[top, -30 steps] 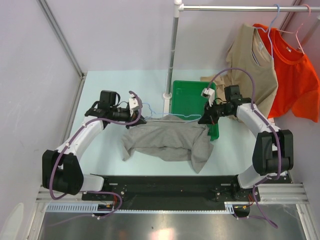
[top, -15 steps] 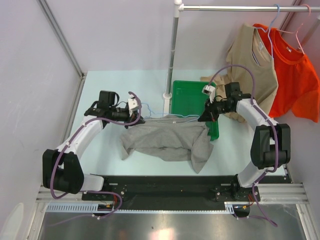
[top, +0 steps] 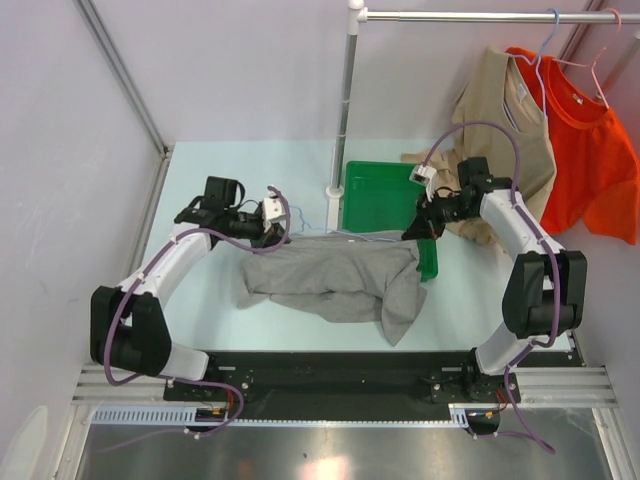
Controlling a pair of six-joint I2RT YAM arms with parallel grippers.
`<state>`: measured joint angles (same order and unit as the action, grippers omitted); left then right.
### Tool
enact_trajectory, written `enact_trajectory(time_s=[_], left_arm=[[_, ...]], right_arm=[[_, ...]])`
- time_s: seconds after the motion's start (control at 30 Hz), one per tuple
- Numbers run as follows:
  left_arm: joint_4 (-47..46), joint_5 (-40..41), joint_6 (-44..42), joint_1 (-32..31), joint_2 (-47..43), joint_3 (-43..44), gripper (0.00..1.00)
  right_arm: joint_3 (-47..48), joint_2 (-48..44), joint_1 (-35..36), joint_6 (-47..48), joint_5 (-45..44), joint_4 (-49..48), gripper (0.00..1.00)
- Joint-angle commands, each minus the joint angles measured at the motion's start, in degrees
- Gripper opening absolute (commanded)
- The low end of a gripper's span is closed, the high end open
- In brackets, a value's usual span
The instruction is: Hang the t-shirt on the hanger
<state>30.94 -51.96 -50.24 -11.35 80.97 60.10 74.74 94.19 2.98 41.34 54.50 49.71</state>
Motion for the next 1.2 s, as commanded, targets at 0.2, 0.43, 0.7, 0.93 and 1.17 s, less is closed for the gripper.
enact_trajectory(time_s=[0.2, 0.43, 0.7, 0.93, 1.17], left_arm=[[4.8, 12.0, -2.5, -4.6, -0.3, 5.0, 0.0], [5.3, 5.2, -1.7, -8.0, -1.8, 6.3, 0.0], [1.1, 0.3, 6.3, -6.2, -3.9, 5.8, 0.0], [-1.8, -2.5, 9.3, -3.6, -5.5, 5.5, 0.0], [-3.2, -3.2, 10.0, -3.5, -6.6, 5.3, 0.0]], right_arm=[[6.9, -4.6, 2.6, 1.7, -7.3, 4.9, 0.0], [9.1, -6.3, 10.3, -2.8, -5.1, 3.7, 0.0], [13.6, -5.6, 11.9, 1.0, -6.6, 10.0, 0.61], [11.0, -8.8, 6.7, 1.1, -11.5, 10.3, 0.85], [4.5, -11.0, 6.6, 0.8, -12.1, 9.4, 0.75]])
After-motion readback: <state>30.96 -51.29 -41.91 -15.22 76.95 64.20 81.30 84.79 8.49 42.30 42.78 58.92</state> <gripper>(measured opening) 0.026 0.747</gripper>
